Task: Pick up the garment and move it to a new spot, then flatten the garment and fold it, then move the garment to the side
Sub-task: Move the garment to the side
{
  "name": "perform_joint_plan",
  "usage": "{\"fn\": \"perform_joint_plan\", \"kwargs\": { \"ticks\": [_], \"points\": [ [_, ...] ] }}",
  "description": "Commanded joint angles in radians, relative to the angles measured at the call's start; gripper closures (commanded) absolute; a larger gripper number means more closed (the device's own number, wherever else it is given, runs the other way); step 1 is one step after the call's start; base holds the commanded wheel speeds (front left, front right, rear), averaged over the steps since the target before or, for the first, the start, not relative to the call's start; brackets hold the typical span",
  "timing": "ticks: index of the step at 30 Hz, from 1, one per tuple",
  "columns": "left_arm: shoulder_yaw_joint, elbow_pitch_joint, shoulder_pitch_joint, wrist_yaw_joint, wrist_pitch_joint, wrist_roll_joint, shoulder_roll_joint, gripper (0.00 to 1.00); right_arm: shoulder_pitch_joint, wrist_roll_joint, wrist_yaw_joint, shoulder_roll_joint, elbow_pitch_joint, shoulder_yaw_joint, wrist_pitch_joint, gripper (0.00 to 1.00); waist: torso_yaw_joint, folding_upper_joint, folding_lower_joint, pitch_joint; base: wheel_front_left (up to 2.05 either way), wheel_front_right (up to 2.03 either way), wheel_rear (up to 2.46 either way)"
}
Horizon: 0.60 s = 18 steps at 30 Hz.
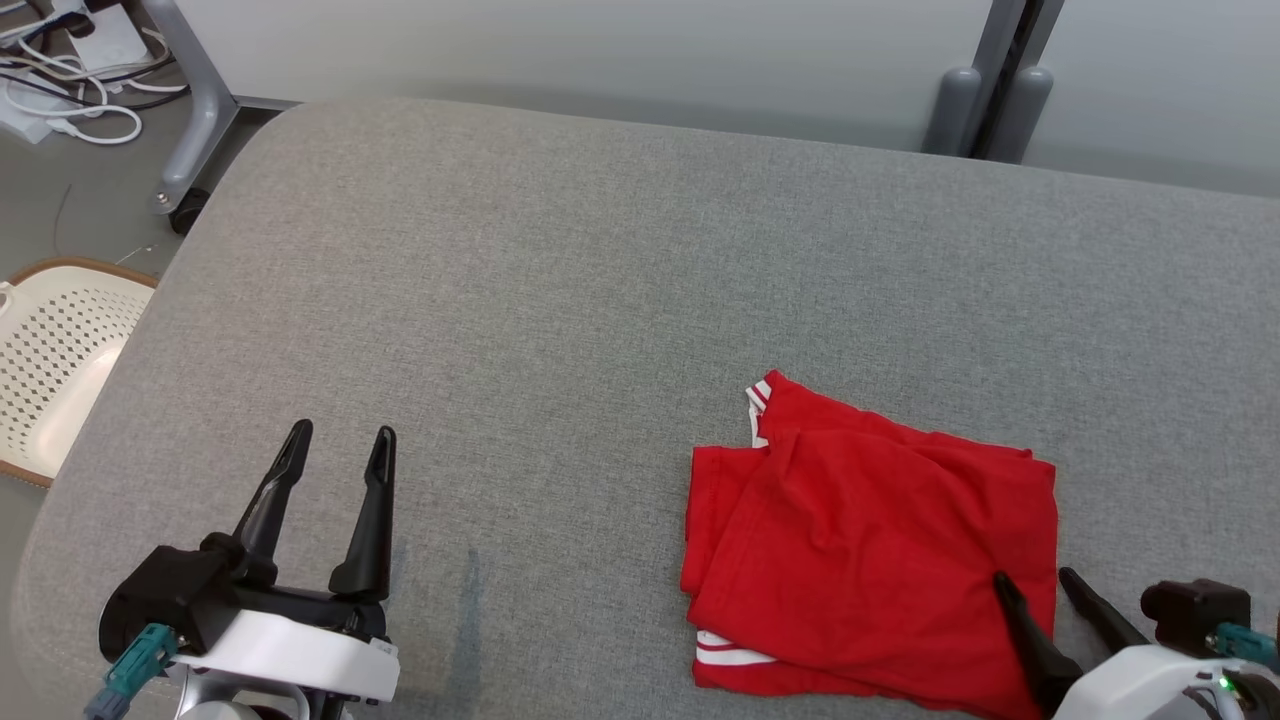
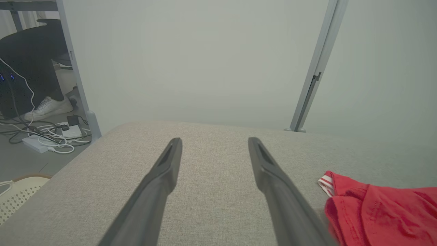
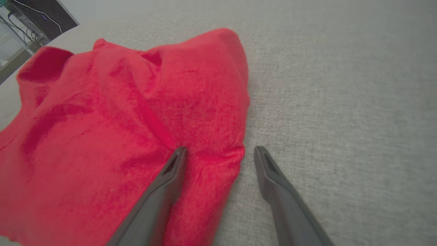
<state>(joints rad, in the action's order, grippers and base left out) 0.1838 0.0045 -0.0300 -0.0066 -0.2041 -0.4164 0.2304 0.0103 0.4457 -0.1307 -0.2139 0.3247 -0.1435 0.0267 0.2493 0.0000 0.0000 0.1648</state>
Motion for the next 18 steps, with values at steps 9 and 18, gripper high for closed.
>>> {"fn": "perform_joint_plan", "kwargs": {
  "ticks": [9,18],
  "points": [
    [-0.006,0.014,-0.035,-0.006,-0.021,-0.004,0.005,0.0,0.069,0.076,0.0,-0.047,0.07,-0.089,-0.047,1.0,-0.02,0.0,0.0,0.017,0.0,0.0,0.0],
    [-0.017,-0.003,-0.018,0.005,-0.031,-0.003,0.017,0.0,0.128,0.039,0.0,-0.144,0.002,-0.098,-0.015,1.0,-0.134,0.0,0.0,0.027,0.0,0.0,0.0]
  ]
}}
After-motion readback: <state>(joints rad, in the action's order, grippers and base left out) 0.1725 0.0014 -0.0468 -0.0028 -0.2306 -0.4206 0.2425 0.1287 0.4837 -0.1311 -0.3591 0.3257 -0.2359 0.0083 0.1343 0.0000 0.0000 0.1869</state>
